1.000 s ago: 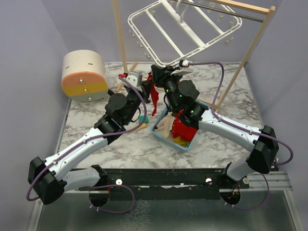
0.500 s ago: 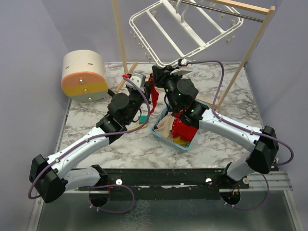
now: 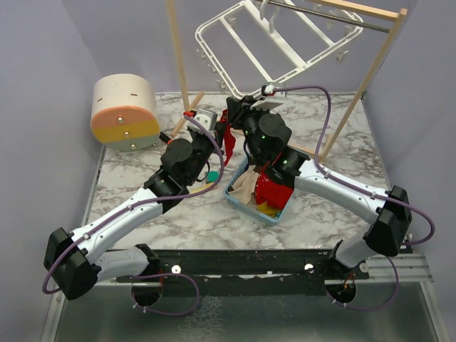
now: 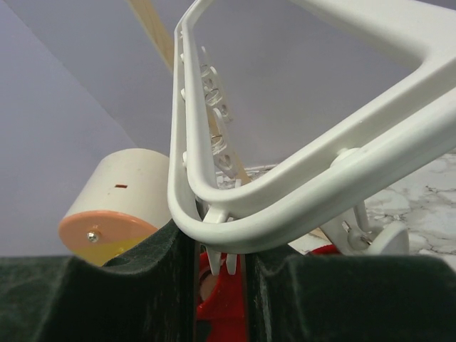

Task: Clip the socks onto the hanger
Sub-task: Clamp the sock onto the hanger, then rotate the hanger at the clothesline.

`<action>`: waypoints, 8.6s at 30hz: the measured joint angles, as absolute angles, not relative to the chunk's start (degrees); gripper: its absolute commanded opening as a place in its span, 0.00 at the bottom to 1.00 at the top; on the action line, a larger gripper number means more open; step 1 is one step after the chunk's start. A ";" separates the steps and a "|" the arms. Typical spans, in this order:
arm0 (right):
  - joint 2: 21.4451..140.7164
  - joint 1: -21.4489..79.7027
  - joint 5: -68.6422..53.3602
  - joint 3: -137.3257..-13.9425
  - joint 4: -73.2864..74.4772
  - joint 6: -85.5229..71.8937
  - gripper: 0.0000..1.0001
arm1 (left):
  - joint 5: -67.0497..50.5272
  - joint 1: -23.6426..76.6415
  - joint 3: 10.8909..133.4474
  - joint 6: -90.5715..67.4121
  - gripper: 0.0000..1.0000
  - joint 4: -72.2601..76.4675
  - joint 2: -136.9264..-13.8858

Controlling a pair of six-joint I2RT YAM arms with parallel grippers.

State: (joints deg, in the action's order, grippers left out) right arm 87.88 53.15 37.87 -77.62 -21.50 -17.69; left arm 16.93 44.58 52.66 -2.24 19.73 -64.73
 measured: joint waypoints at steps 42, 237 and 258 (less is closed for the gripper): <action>90.50 53.15 38.89 -82.50 -13.13 -18.44 0.01 | 15.51 44.58 53.12 -0.78 0.00 21.58 -64.84; 53.60 38.30 33.30 -86.06 24.67 -13.19 0.81 | 10.31 30.00 76.51 -53.69 0.61 0.03 -73.54; 51.20 38.30 31.18 -79.61 23.44 -13.47 0.81 | 8.49 22.68 82.21 -55.02 0.51 3.81 -78.13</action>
State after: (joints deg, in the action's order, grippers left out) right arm 51.20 38.30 31.18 -79.61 23.44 -13.47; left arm 8.49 22.68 82.21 -55.02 3.81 -78.13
